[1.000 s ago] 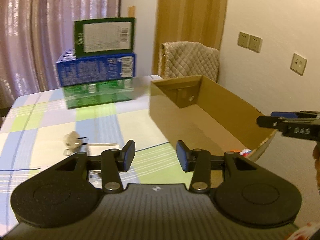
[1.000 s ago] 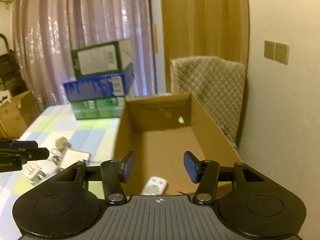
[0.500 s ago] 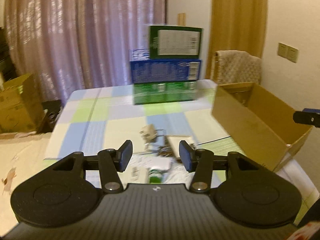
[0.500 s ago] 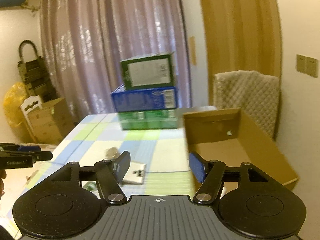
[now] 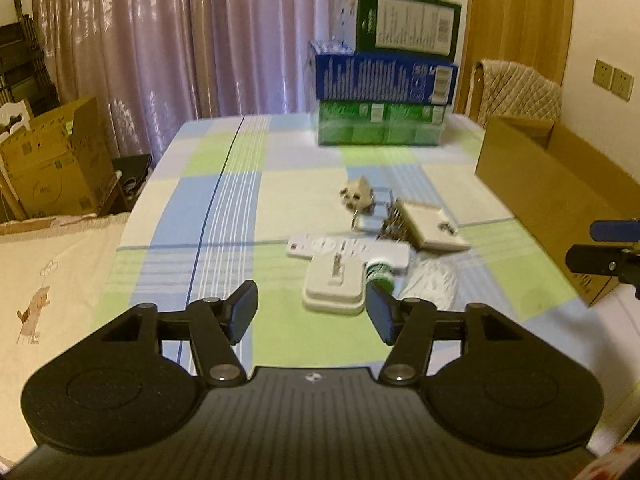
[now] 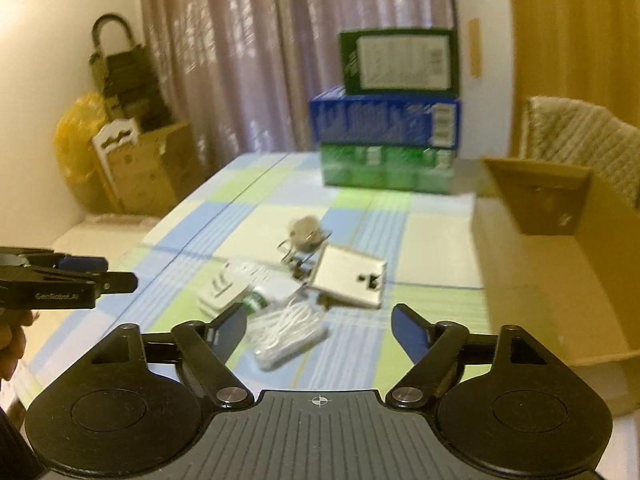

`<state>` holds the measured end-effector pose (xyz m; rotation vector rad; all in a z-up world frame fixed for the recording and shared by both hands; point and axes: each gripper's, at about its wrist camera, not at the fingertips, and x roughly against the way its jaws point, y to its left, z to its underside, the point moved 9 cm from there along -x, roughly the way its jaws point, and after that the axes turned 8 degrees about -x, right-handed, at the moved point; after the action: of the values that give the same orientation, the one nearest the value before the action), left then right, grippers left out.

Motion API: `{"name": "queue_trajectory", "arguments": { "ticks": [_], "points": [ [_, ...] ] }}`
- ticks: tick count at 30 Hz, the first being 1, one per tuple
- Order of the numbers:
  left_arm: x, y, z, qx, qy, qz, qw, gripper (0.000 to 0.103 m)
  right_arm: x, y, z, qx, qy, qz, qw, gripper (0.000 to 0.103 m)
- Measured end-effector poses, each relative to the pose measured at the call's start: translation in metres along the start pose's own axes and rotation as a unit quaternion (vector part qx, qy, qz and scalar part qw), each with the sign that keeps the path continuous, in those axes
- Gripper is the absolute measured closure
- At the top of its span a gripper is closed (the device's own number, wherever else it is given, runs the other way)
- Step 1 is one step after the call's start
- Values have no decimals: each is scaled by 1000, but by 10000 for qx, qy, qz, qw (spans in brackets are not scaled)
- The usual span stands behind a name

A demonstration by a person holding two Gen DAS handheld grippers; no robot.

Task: Organize rigid objects
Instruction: 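Withdraw both tools from the box back over the table, then grasp the floss pick box with the right tool while the left tool grasps the plug adapter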

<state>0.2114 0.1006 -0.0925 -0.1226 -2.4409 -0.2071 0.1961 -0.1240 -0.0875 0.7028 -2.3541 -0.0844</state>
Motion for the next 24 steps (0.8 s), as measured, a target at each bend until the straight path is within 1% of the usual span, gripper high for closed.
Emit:
{"name": "queue_trajectory", "arguments": {
  "ticks": [2, 7, 9, 13, 16, 18, 20, 24],
  "points": [
    [-10, 4, 8, -4, 105, -13, 9999, 43, -14, 5, 6, 124, 149, -90, 9998, 20],
    [-33, 7, 14, -1, 201, 80, 9998, 29, -53, 13, 13, 635, 508, -326, 9962, 12],
    [-43, 8, 14, -22, 227, 151, 9996, 26, -67, 12, 16, 802, 599, -388, 9942, 10],
    [-63, 7, 17, -232, 422, 204, 9986, 23, -94, 12, 22, 846, 933, -530, 9906, 9],
    [-76, 6, 19, -356, 582, 299, 9972, 22, -111, 18, 26, 1084, 1110, -633, 9859, 8],
    [-82, 6, 17, -363, 568, 408, 9969, 22, -123, 19, 28, 1274, 1207, -650, 9823, 7],
    [-85, 5, 16, -391, 555, 501, 9964, 22, -133, 17, 30, 1327, 1335, -661, 9799, 7],
    [-92, 7, 14, -411, 603, 558, 9958, 22, -152, 12, 35, 1386, 1567, -714, 9753, 7]
  ]
}}
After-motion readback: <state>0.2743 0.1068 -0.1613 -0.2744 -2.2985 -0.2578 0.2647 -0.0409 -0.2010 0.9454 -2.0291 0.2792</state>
